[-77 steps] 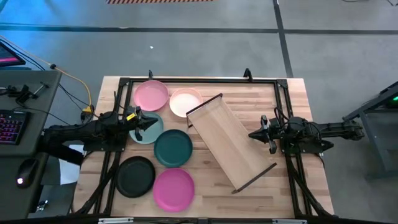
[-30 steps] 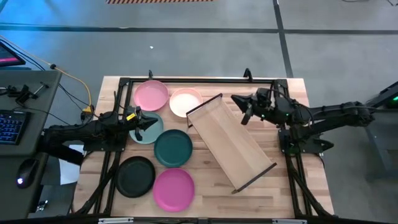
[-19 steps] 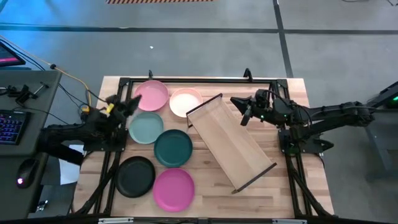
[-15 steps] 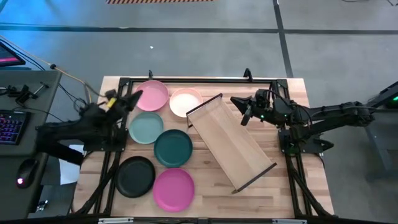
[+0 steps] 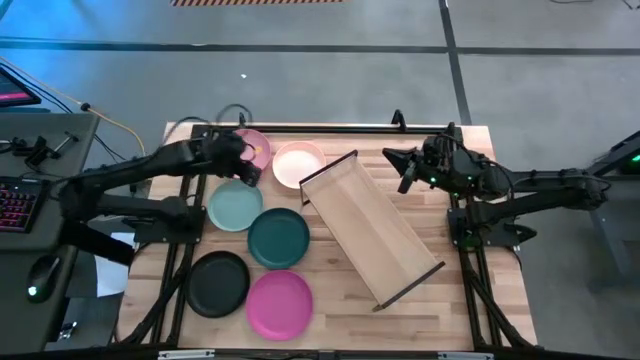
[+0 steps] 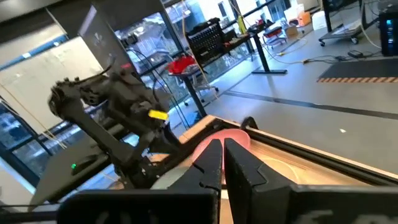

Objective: Place and stack plates onto a shelf
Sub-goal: Put the pink plate on the shelf

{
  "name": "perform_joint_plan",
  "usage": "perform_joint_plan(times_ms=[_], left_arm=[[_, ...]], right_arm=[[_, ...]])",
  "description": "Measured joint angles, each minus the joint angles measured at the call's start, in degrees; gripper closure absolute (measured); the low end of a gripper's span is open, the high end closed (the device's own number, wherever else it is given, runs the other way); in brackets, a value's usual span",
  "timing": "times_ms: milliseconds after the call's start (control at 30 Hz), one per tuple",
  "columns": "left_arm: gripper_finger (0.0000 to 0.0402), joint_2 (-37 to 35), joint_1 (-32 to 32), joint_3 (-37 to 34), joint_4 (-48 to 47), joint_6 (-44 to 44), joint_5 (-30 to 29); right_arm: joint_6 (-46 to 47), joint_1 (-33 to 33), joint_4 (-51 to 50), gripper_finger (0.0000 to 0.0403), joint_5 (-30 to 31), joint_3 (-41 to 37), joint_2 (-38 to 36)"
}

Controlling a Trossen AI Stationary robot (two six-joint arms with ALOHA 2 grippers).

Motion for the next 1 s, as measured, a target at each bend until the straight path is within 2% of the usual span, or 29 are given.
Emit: perform_joint_plan(times_ms=[133,367,633,800,900,1000], left_arm=[[0.0221,8.40,2.00,-0.49,0.76,1.39,-0.38],[0.0217,20.00,6.30,0.30,9.68,4.32,-0.97],[0.0217,29.77,8.75,2.14,9.90,10.41,-1.03],[0.0219,34.74,9.42,2.14,10.24,11.36,-3.52],[0.0233,36.51,9.34,2.43,10.71,13.81,-4.59],[0.0272,36.68,9.05,2.38,11.05,15.06,-6.71]], right_arm=[[0.14,0.00,-3.68,0.0402,0.00,0.00,-2.03],[0.04,0.00,-5.37,0.0402,0.00,0.00,-1.85],[0.02,0.00,-6.65,0.0402,3.00,0.02,-0.27],[0.06,0.00,-6.55,0.0402,4.15,0.02,0.40],[0.07,0.00,-6.61,0.0402,4.15,0.02,0.45],[0.10,0.00,-6.63,0.0402,4.15,0.02,0.45]])
